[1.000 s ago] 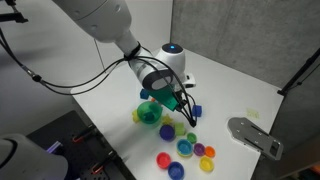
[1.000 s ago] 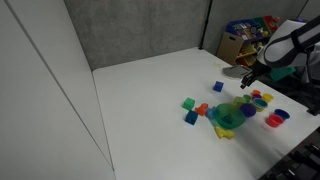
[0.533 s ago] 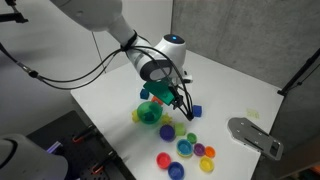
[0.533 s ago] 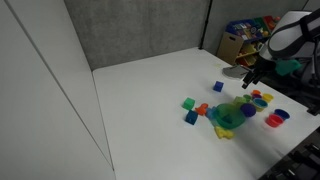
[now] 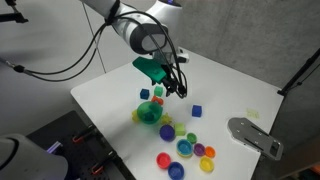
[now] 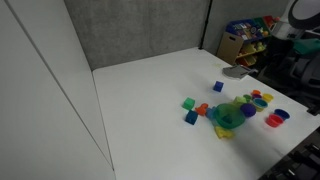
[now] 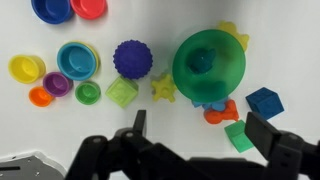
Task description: Take the yellow toy out of the bowl
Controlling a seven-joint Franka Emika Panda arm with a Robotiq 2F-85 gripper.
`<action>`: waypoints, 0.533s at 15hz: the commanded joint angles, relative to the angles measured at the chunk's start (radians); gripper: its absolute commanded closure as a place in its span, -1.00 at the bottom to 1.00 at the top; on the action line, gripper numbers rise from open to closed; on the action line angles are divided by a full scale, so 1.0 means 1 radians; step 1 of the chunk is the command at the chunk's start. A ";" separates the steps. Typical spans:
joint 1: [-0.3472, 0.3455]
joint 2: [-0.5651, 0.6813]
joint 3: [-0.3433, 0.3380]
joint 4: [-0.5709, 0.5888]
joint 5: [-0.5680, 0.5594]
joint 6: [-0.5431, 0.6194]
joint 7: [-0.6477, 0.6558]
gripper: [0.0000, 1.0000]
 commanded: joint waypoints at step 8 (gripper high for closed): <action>0.108 -0.354 0.007 0.006 -0.162 -0.464 0.254 -1.00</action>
